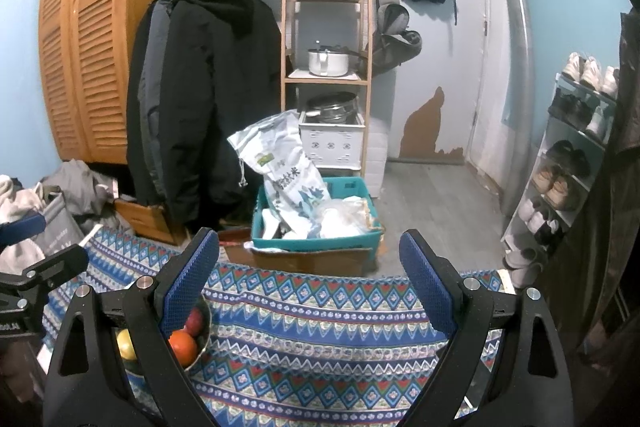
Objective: Organize fruits
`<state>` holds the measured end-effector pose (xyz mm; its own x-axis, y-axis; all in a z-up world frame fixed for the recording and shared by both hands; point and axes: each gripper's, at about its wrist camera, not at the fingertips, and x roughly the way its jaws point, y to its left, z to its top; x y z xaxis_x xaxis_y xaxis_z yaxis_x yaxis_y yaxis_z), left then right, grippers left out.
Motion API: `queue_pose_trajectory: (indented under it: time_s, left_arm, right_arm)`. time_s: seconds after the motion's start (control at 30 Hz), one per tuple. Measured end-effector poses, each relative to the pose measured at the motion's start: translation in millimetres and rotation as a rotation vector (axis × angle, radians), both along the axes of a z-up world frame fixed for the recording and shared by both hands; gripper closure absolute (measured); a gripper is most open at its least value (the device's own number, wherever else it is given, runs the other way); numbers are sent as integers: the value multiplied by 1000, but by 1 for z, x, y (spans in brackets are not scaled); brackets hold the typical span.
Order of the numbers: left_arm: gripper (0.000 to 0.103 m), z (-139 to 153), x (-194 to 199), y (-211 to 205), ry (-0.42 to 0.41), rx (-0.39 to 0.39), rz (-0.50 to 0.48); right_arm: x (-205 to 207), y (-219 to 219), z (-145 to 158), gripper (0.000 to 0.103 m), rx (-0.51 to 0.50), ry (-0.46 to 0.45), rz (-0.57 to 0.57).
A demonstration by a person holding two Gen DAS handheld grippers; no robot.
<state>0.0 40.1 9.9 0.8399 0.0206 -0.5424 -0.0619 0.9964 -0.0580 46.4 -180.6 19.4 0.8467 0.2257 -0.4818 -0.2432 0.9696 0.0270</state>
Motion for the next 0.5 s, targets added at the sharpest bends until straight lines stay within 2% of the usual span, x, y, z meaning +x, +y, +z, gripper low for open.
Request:
queue_pose_trajectory:
  time_s: [0.2,0.5]
  left_arm:
    - [1,-2,2,0,20,13,10]
    - [1,0,0,0,2,26,20]
  right_arm:
    - [0,1,0,13,-1,0,0]
    - [-2,6,0,13,-6,3,5]
